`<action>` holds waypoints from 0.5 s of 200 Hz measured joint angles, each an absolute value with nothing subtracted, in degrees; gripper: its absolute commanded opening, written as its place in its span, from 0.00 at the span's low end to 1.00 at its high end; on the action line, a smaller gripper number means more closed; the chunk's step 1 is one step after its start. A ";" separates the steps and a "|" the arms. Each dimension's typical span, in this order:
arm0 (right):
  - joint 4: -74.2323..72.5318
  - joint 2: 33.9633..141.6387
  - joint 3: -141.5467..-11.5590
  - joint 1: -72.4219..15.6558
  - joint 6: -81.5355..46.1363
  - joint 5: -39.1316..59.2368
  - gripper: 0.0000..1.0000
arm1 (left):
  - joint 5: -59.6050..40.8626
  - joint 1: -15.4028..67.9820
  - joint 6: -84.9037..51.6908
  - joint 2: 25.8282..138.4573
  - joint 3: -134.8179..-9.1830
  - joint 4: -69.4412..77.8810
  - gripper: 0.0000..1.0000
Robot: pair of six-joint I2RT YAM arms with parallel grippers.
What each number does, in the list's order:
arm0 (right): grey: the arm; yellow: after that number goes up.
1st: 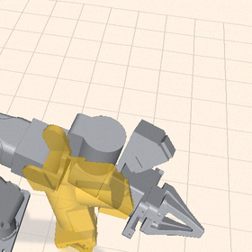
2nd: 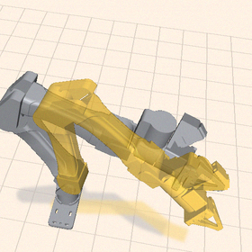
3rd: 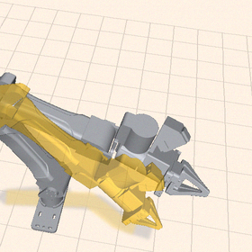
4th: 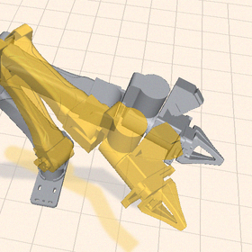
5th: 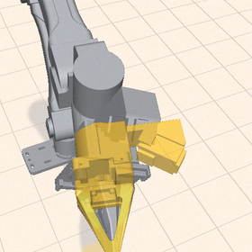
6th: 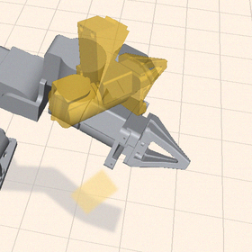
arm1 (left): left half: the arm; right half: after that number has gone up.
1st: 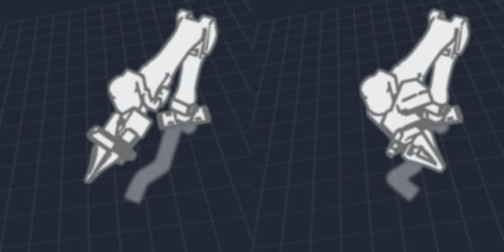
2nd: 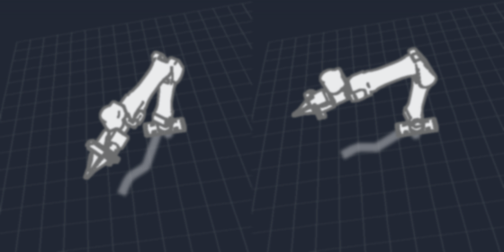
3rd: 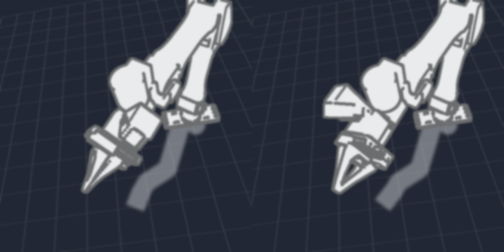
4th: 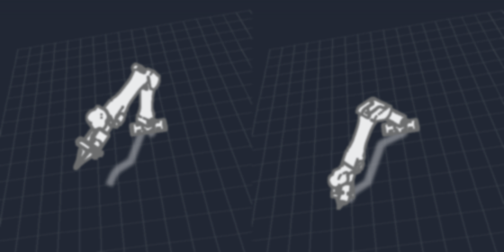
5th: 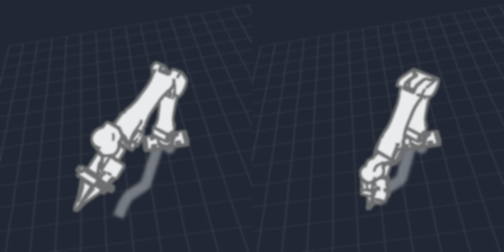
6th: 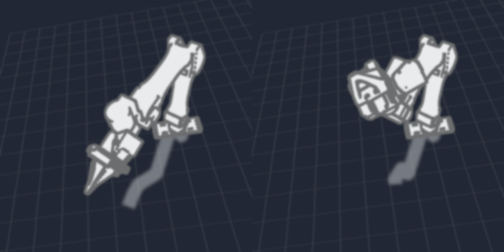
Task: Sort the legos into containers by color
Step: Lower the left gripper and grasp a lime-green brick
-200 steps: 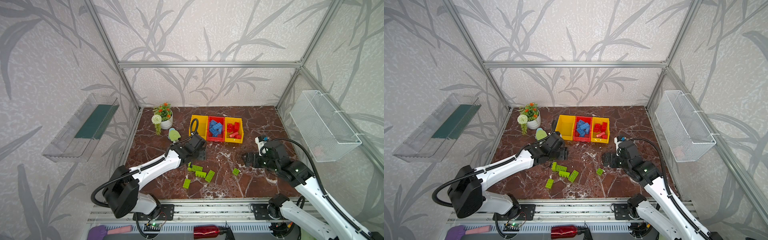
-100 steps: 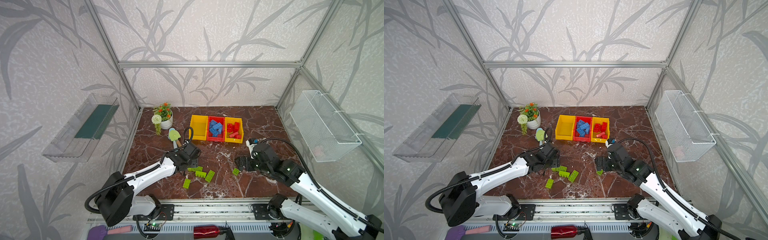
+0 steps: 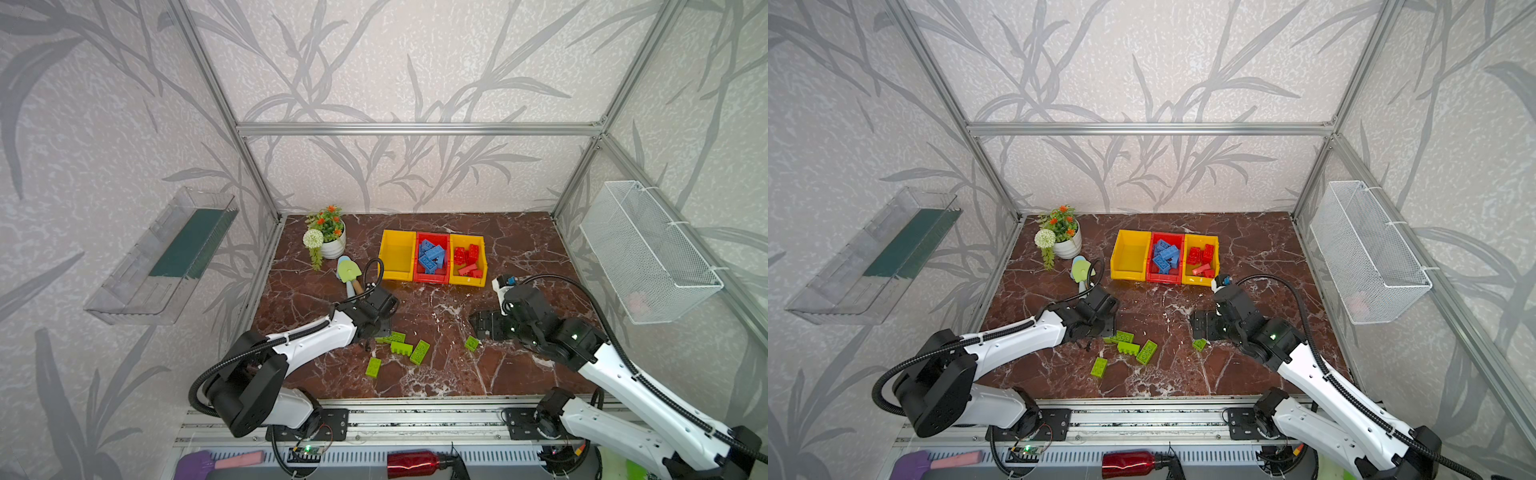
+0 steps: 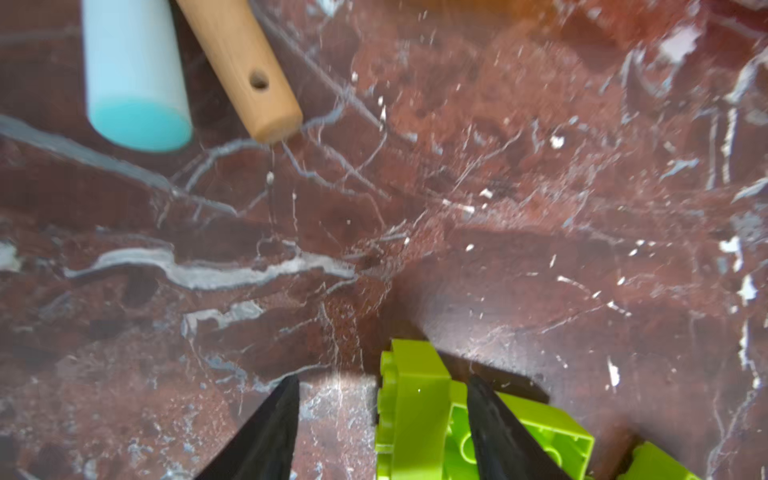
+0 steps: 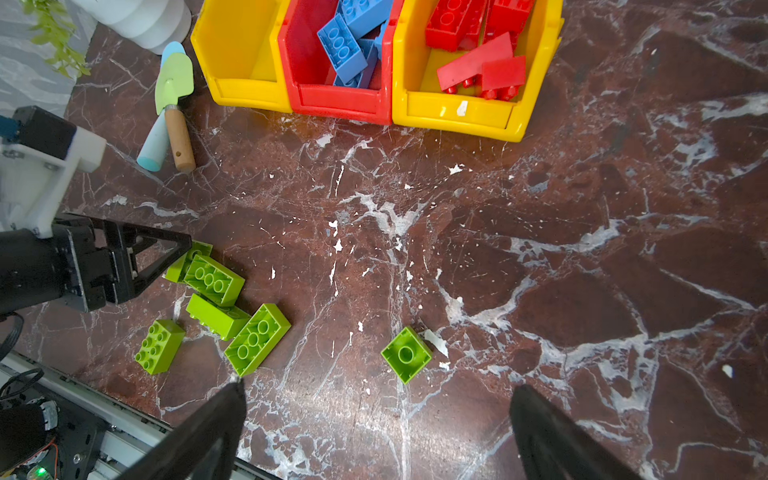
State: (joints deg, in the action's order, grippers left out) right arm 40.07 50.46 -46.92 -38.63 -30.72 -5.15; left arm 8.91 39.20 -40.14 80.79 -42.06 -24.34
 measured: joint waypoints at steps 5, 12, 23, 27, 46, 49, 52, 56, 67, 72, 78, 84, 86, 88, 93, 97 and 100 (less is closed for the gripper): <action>40.03 50.59 -46.89 -38.63 -30.72 -5.13 0.99 | 8.75 39.20 -40.25 80.79 -41.76 -24.27 0.62; 39.94 50.78 -46.89 -38.65 -30.72 -5.13 0.99 | 8.51 39.20 -40.49 80.79 -41.41 -24.18 0.62; 39.66 51.11 -46.89 -38.68 -30.72 -5.10 0.99 | 8.10 39.20 -40.75 80.79 -40.86 -23.81 0.60; 39.55 51.18 -46.89 -38.68 -30.72 -5.13 0.99 | 8.01 39.20 -40.84 80.79 -40.71 -23.59 0.60; 39.11 51.35 -46.89 -38.70 -30.83 -5.10 0.99 | 7.57 39.20 -41.15 81.01 -40.23 -22.92 0.57; 39.11 51.35 -46.89 -38.70 -30.85 -5.10 0.99 | 7.57 39.20 -41.19 81.10 -40.18 -22.83 0.57; 39.09 51.35 -46.89 -38.70 -30.87 -5.10 0.99 | 7.55 39.20 -41.17 81.19 -40.10 -22.70 0.56; 39.07 51.35 -46.89 -38.70 -30.89 -5.10 0.99 | 7.51 39.20 -41.23 81.36 -39.99 -22.57 0.55; 39.07 51.35 -46.89 -38.70 -30.98 -5.10 0.99 | 7.51 39.20 -41.30 81.80 -39.79 -22.22 0.54; 39.05 51.35 -46.89 -38.70 -31.05 -5.10 0.99 | 7.44 39.20 -41.36 81.89 -39.79 -22.02 0.53; 39.05 51.33 -46.89 -38.72 -31.09 -5.10 0.99 | 7.42 39.18 -41.47 82.02 -39.79 -21.78 0.52; 39.05 51.31 -46.89 -38.70 -31.14 -5.13 0.99 | 7.40 39.18 -41.56 82.13 -39.79 -21.50 0.51; 39.07 51.29 -46.89 -38.70 -31.16 -5.10 0.99 | 7.40 39.18 -41.56 82.15 -39.79 -21.43 0.50; 39.07 51.29 -46.89 -38.72 -31.24 -5.13 0.99 | 7.40 39.18 -41.65 82.19 -39.79 -21.32 0.50; 39.07 51.27 -46.89 -38.72 -31.27 -5.13 0.99 | 7.40 39.18 -41.63 82.30 -39.79 -21.08 0.49; 39.07 51.20 -46.89 -38.72 -31.33 -5.13 0.99 | 7.38 39.18 -41.71 82.37 -39.79 -20.93 0.48; 39.07 51.18 -46.89 -38.72 -31.35 -5.13 0.99 | 7.40 39.18 -41.69 82.39 -39.79 -20.78 0.47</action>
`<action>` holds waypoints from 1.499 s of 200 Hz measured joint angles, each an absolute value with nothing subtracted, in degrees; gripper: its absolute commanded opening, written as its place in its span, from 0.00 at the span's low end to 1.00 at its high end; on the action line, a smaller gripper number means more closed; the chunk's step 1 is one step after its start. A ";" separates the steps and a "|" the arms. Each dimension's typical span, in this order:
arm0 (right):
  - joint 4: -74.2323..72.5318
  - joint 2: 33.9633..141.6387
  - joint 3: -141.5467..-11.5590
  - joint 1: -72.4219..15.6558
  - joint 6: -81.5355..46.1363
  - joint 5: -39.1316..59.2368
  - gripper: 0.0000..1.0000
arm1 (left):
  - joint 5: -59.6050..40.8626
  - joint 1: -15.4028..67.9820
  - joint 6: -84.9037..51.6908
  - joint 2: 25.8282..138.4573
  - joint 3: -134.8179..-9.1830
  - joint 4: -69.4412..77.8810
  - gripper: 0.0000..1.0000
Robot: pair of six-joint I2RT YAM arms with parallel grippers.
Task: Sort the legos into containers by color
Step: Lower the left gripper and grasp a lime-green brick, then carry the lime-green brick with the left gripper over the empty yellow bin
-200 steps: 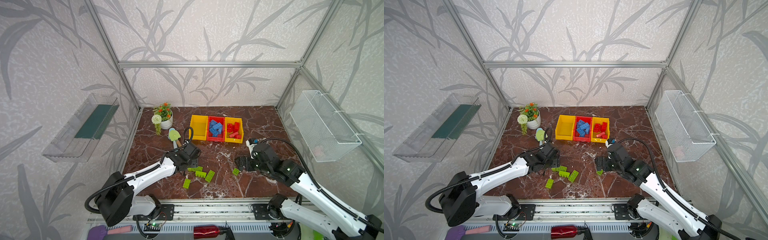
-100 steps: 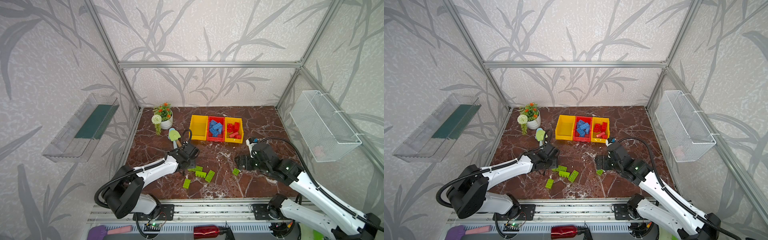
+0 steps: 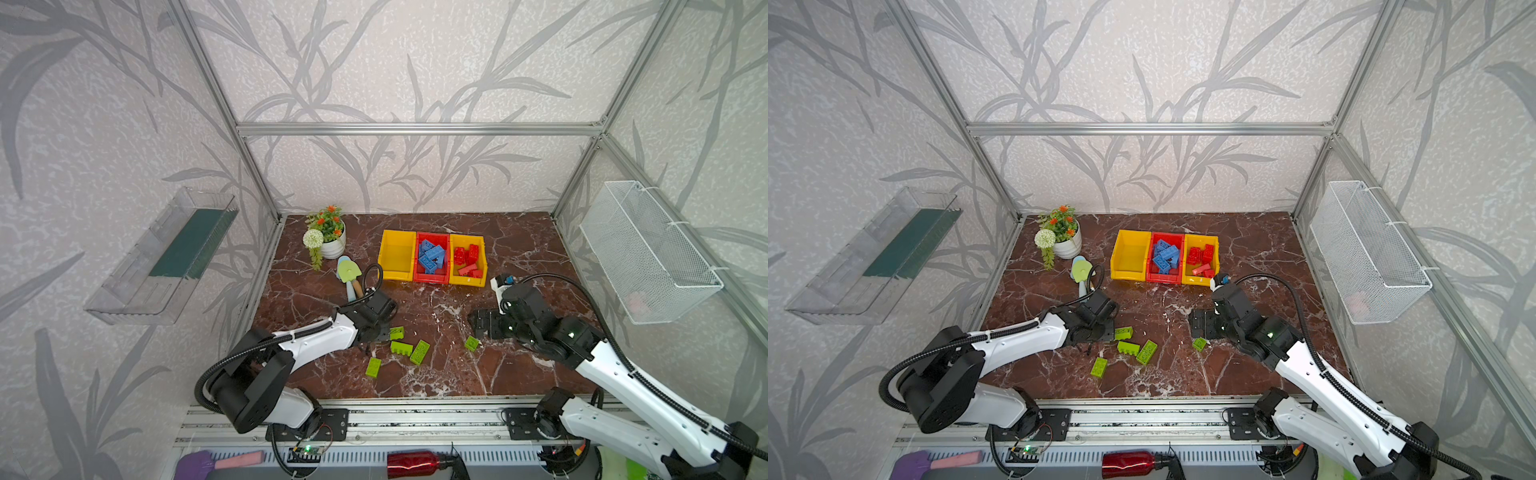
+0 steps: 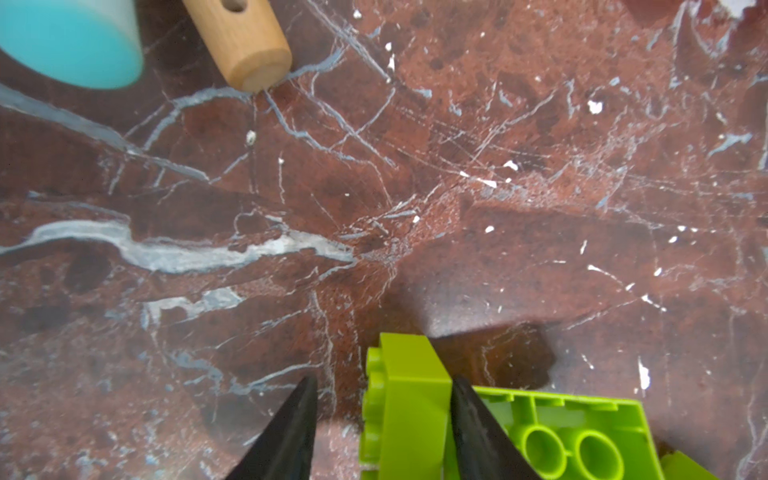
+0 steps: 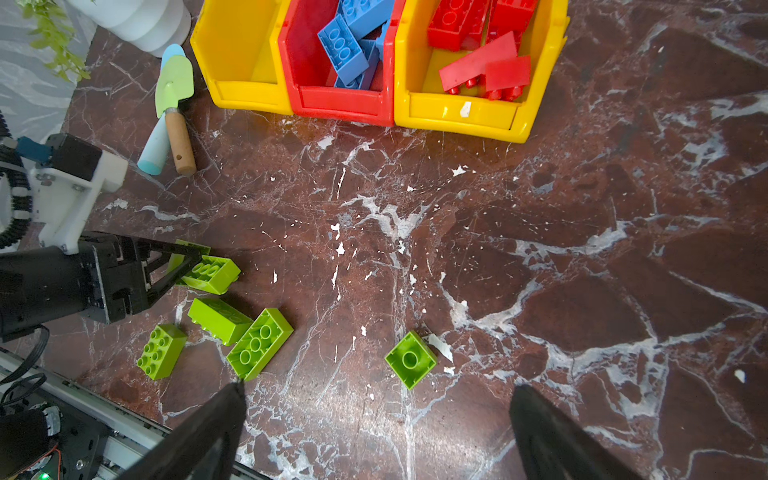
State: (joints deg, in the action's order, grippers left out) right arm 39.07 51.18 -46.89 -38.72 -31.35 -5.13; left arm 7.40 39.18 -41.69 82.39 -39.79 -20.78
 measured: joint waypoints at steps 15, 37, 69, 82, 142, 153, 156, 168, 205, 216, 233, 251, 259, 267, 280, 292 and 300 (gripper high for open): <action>39.07 50.96 -46.89 -38.72 -31.48 -5.15 0.99 | 7.33 39.16 -41.95 82.50 -39.79 -20.40 0.41; 39.07 50.68 -46.89 -38.72 -31.51 -5.32 0.99 | 7.22 39.16 -42.17 82.43 -39.79 -20.34 0.33; 39.07 50.54 -46.89 -38.72 -31.53 -5.54 0.99 | 7.27 39.16 -42.22 81.56 -39.75 -21.80 0.31; 39.07 50.54 -46.89 -38.72 -31.55 -5.52 0.99 | 7.35 39.16 -42.19 80.71 -39.64 -22.65 0.31; 39.07 50.54 -46.89 -38.72 -31.66 -5.52 0.99 | 9.06 38.98 -42.09 77.78 -39.57 -25.30 0.31; 39.07 50.54 -46.89 -38.72 -31.68 -5.52 0.99 | 9.19 38.89 -42.04 77.80 -39.57 -25.45 0.32; 39.07 50.54 -46.89 -38.72 -31.68 -5.52 0.99 | 9.19 38.87 -42.02 77.84 -39.57 -25.47 0.33; 39.09 50.54 -46.89 -38.72 -31.68 -5.52 0.99 | 9.15 38.87 -42.00 78.00 -39.57 -25.45 0.35; 39.09 50.52 -46.89 -38.72 -31.70 -5.52 0.99 | 9.10 38.87 -42.02 78.26 -39.57 -25.21 0.36; 39.09 50.52 -46.89 -38.72 -31.70 -5.54 0.99 | 9.10 38.87 -42.02 78.54 -39.57 -25.12 0.36; 39.11 50.52 -46.89 -38.72 -31.70 -5.54 0.99 | 9.10 38.81 -42.02 79.29 -39.57 -24.84 0.36; 39.11 50.52 -46.89 -38.72 -31.70 -5.54 0.99 | 9.08 38.52 -42.04 80.18 -39.31 -24.32 0.34; 39.11 50.52 -46.89 -38.72 -31.70 -5.54 0.99 | 8.97 38.44 -42.06 80.55 -39.07 -24.05 0.33; 39.11 50.52 -46.89 -38.72 -31.70 -5.54 0.99 | 8.91 38.41 -42.06 80.93 -38.81 -23.79 0.32; 39.13 50.52 -46.89 -38.72 -31.70 -5.54 0.99 | 8.82 38.24 -42.06 81.34 -38.48 -23.62 0.28; 39.13 50.48 -46.89 -38.72 -31.70 -5.54 0.99 | 8.84 38.17 -42.11 81.43 -38.39 -23.59 0.23; 39.13 50.43 -46.89 -38.74 -31.70 -5.56 0.99 | 8.80 38.15 -42.17 81.43 -38.39 -23.51 0.21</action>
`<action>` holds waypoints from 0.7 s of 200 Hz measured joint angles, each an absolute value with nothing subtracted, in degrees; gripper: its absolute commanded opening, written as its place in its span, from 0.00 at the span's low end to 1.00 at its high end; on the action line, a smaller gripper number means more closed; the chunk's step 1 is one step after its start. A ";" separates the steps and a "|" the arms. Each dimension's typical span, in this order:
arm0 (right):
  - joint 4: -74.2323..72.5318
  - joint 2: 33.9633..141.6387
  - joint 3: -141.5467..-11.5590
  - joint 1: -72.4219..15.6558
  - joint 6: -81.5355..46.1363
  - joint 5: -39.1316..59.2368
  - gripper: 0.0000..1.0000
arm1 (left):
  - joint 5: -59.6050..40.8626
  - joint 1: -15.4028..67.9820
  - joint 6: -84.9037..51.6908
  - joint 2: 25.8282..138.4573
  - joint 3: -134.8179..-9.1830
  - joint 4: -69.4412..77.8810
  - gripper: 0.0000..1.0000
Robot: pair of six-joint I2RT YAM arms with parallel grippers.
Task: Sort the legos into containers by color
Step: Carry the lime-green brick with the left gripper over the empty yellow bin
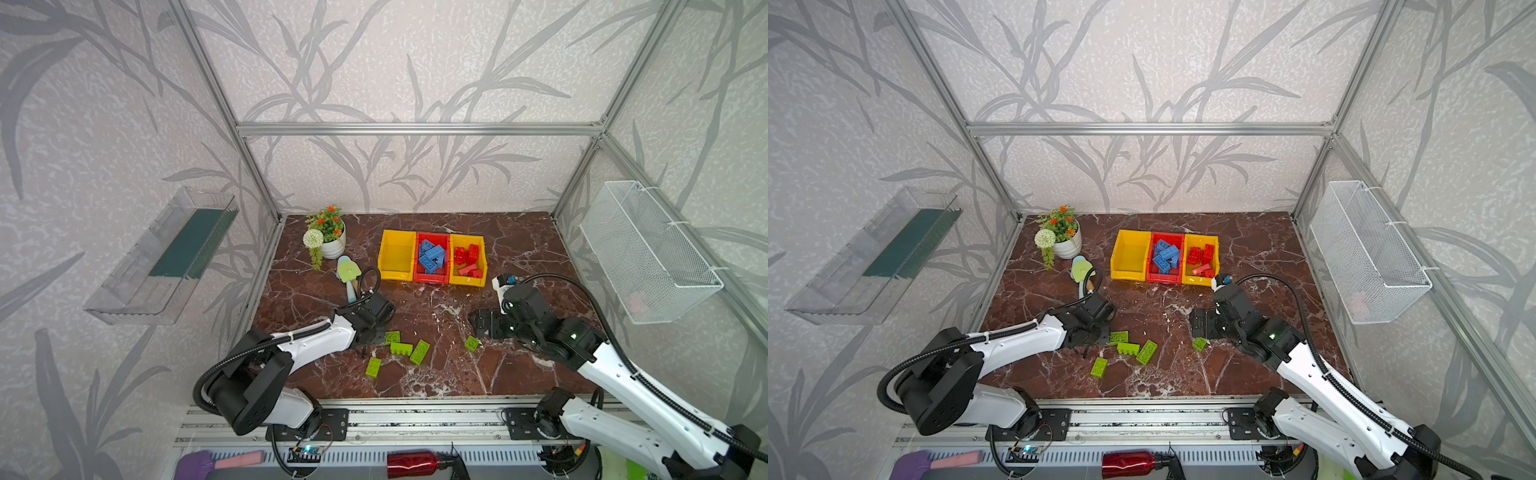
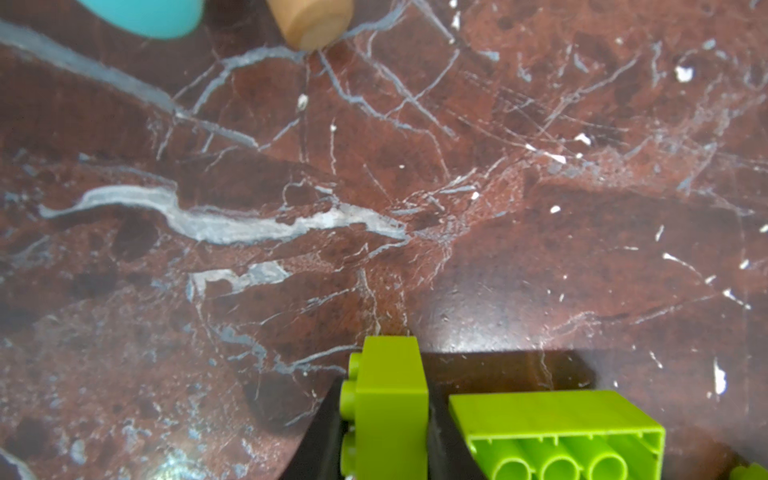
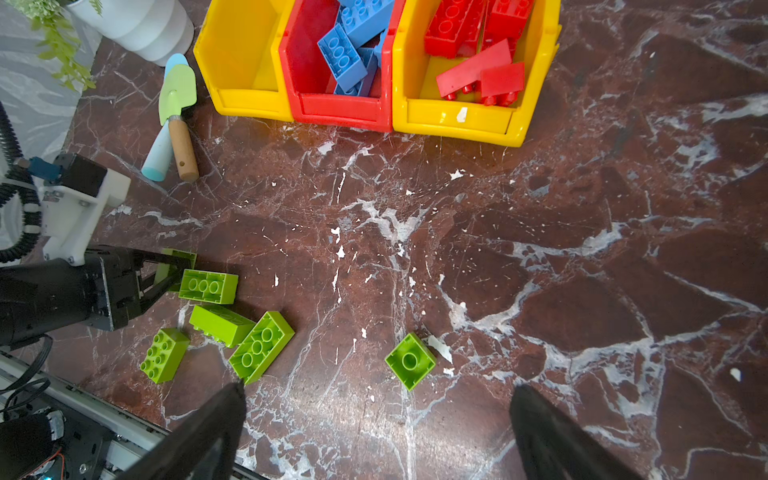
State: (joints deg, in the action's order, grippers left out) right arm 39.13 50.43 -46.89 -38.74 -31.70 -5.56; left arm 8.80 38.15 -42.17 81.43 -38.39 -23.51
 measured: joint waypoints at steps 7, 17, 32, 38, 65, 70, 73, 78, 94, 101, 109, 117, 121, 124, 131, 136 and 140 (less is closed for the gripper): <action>39.13 50.39 -46.89 -38.74 -31.70 -5.56 0.99 | 8.84 38.15 -42.11 81.43 -38.39 -23.46 0.19; 39.16 50.33 -46.89 -38.74 -31.70 -5.56 0.99 | 8.88 38.11 -42.09 81.43 -38.41 -23.51 0.16; 39.13 50.17 -46.89 -38.74 -31.68 -5.58 0.99 | 8.88 38.11 -42.02 81.43 -38.87 -24.32 0.14; 39.13 50.15 -46.89 -38.74 -31.68 -5.61 0.99 | 8.91 38.11 -41.89 81.43 -39.38 -24.97 0.13; 39.07 50.15 -46.89 -38.74 -31.57 -5.74 0.99 | 9.32 37.76 -40.10 82.15 -45.19 -28.25 0.12; 39.05 50.15 -46.89 -38.74 -31.51 -5.78 0.99 | 9.50 37.60 -39.42 82.70 -47.09 -28.67 0.12; 39.05 50.15 -46.89 -38.74 -31.51 -5.78 0.99 | 9.54 37.56 -39.35 82.96 -48.14 -29.02 0.12; 39.00 50.17 -46.89 -38.74 -31.44 -5.85 0.99 | 9.63 37.39 -38.68 83.77 -50.26 -29.30 0.12; 38.92 50.19 -46.89 -38.74 -31.22 -6.00 0.99 | 9.85 36.49 -36.64 86.85 -57.12 -29.76 0.12; 38.89 50.22 -46.89 -38.74 -31.05 -6.00 0.99 | 9.89 35.92 -35.55 88.40 -59.92 -29.85 0.11; 38.89 50.33 -46.89 -38.74 -30.83 -6.02 0.99 | 9.93 35.07 -34.65 90.54 -63.42 -30.00 0.11; 38.89 50.50 -46.92 -38.74 -30.50 -6.00 0.99 | 9.82 34.20 -33.67 92.86 -66.83 -30.22 0.11; 38.89 50.61 -46.94 -38.74 -30.39 -6.00 0.99 | 9.78 33.89 -33.26 93.73 -68.16 -30.22 0.11; 38.89 50.74 -46.98 -38.74 -30.35 -6.00 0.99 | 9.72 33.50 -32.88 94.80 -69.54 -30.30 0.11; 38.85 51.13 -47.13 -38.74 -30.15 -6.00 0.99 | 9.43 32.71 -32.14 97.03 -72.51 -30.61 0.11; 38.81 51.42 -47.24 -38.74 -30.04 -5.98 0.99 | 9.30 32.23 -31.57 98.65 -74.76 -30.98 0.11; 38.81 51.66 -47.35 -38.74 -29.95 -5.96 0.99 | 9.10 31.83 -31.24 99.94 -76.58 -31.29 0.11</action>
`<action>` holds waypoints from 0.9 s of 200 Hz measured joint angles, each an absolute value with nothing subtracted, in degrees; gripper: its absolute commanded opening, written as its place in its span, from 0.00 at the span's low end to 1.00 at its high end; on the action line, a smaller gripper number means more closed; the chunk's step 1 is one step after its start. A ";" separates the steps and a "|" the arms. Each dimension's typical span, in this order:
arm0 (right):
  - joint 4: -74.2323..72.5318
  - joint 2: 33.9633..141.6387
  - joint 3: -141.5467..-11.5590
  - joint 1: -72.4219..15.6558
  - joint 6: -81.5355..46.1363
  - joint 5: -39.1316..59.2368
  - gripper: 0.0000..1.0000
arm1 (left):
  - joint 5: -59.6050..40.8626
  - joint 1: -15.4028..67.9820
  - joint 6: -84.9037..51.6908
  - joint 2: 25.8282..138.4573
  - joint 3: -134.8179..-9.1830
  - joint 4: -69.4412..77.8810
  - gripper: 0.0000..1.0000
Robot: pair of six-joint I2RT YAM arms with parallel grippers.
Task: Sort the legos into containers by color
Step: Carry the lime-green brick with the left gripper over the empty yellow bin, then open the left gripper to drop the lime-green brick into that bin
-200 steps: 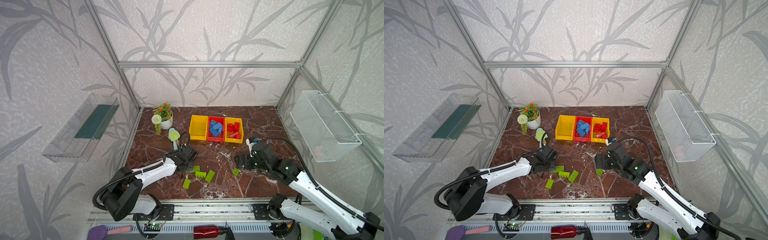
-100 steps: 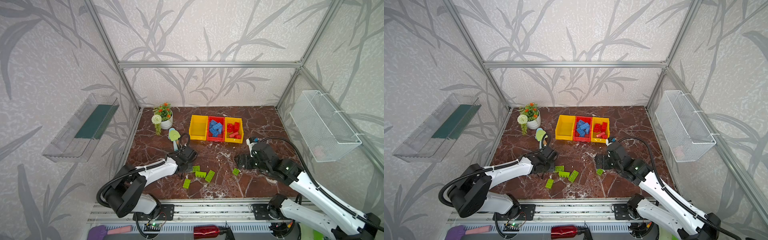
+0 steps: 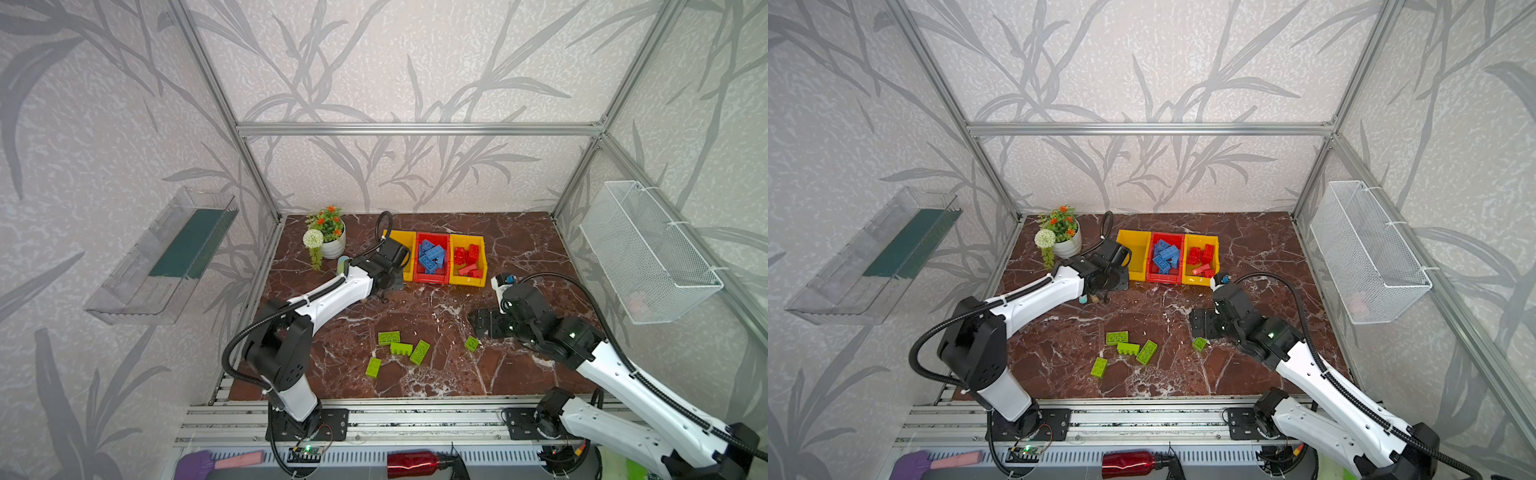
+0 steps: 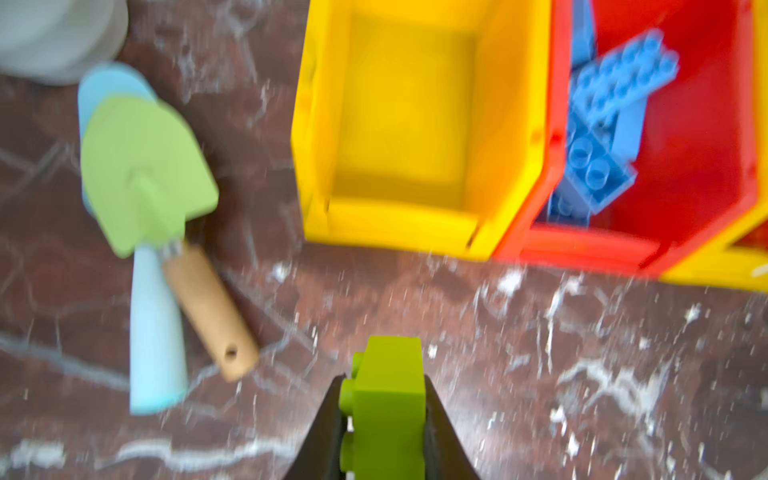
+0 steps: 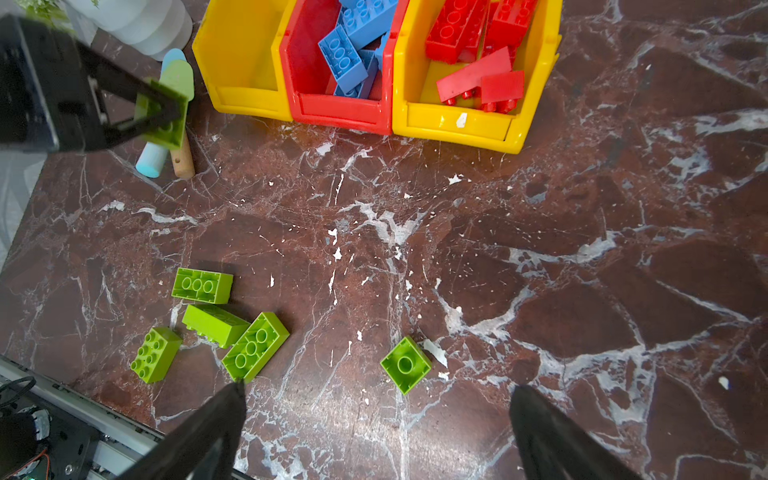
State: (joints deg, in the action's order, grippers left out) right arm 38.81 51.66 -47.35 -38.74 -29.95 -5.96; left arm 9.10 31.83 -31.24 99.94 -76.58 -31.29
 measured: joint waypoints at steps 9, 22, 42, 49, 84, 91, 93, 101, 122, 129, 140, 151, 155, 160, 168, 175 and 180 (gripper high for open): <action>38.81 52.31 -47.70 -38.74 -29.74 -5.98 0.99 | 8.86 30.96 -30.39 103.02 -80.55 -31.83 0.11; 38.48 53.43 -48.21 -38.74 -29.23 -5.98 0.99 | 8.32 29.85 -29.50 107.20 -86.02 -32.53 0.11; 37.45 55.75 -49.19 -38.68 -28.40 -5.67 0.99 | 7.29 28.40 -28.45 113.45 -94.24 -34.17 0.11; 37.26 56.80 -49.80 -38.65 -28.08 -5.50 0.99 | 7.07 28.03 -28.12 115.39 -96.84 -34.85 0.12; 35.14 61.19 -52.05 -37.76 -26.46 -4.10 0.99 | 5.82 26.65 -26.68 123.07 -106.13 -38.35 0.38; 34.70 61.95 -52.47 -37.50 -26.20 -3.79 0.99 | 5.58 26.55 -26.57 124.07 -107.26 -38.94 0.44; 34.61 62.11 -52.56 -37.43 -26.13 -3.70 0.99 | 5.48 26.55 -26.61 124.31 -107.59 -39.09 0.46; 34.04 62.92 -52.93 -37.08 -25.85 -3.31 0.99 | 5.19 26.46 -26.79 125.27 -108.60 -39.72 0.52; 33.06 64.53 -53.76 -36.42 -25.21 -2.37 0.99 | 4.27 26.44 -26.39 126.96 -110.41 -40.91 0.63; 32.75 64.88 -53.91 -36.29 -25.06 -2.17 0.99 | 4.01 26.44 -26.37 127.09 -110.48 -41.10 0.65; 32.47 65.25 -53.95 -36.14 -24.84 -1.87 0.99 | 3.42 26.46 -26.52 127.09 -110.48 -41.69 0.67; 32.38 65.47 -53.95 -36.10 -24.69 -1.67 0.99 | 3.05 26.52 -26.57 126.89 -110.39 -41.74 0.68; 32.36 65.56 -53.95 -36.10 -24.60 -1.58 0.99 | 2.94 26.55 -26.63 126.78 -110.19 -41.63 0.68; 32.34 65.60 -53.95 -36.10 -24.58 -1.45 0.99 | 2.90 26.59 -26.70 126.37 -109.60 -41.39 0.69; 32.34 65.65 -53.95 -36.10 -24.56 -1.34 0.99 | 2.83 26.70 -26.81 125.29 -108.03 -41.12 0.69; 32.32 65.65 -53.95 -36.10 -24.58 -1.15 0.99 | 2.85 26.83 -26.87 123.83 -105.93 -40.71 0.69; 32.29 65.65 -53.95 -36.07 -24.58 -0.99 0.99 | 2.85 26.96 -27.00 122.67 -104.25 -40.47 0.70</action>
